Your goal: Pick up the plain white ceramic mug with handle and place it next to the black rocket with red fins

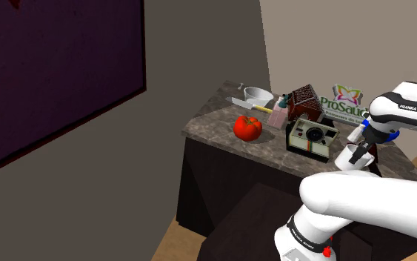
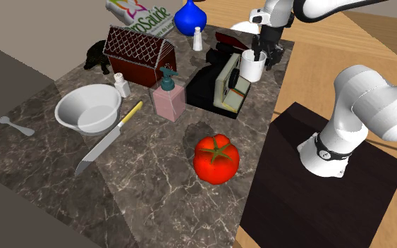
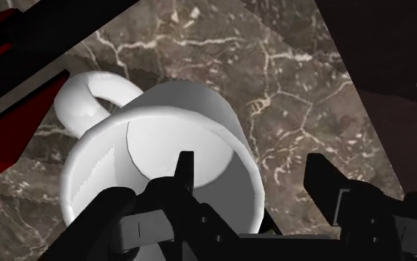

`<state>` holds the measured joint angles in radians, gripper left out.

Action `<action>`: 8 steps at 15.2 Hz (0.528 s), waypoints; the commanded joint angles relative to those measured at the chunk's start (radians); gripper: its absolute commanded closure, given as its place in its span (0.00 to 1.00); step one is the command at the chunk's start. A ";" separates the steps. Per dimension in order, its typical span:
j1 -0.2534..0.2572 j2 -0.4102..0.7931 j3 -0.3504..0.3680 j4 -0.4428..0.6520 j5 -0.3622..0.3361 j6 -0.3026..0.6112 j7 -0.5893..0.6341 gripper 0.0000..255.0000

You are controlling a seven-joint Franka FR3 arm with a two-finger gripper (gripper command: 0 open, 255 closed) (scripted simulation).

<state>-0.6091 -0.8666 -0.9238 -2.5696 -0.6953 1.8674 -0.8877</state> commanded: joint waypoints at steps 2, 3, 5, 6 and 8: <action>0.000 0.000 0.000 0.000 0.000 0.000 0.000 0.00; 0.000 0.000 0.000 0.000 0.000 0.000 0.000 0.00; -0.001 -0.008 0.024 0.023 0.017 -0.033 -0.004 0.00; 0.000 -0.015 0.047 0.047 0.034 -0.066 -0.008 0.00; 0.002 -0.021 0.084 0.092 0.063 -0.122 -0.014 0.00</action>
<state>-0.6078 -0.8834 -0.8604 -2.5013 -0.6481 1.7773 -0.8985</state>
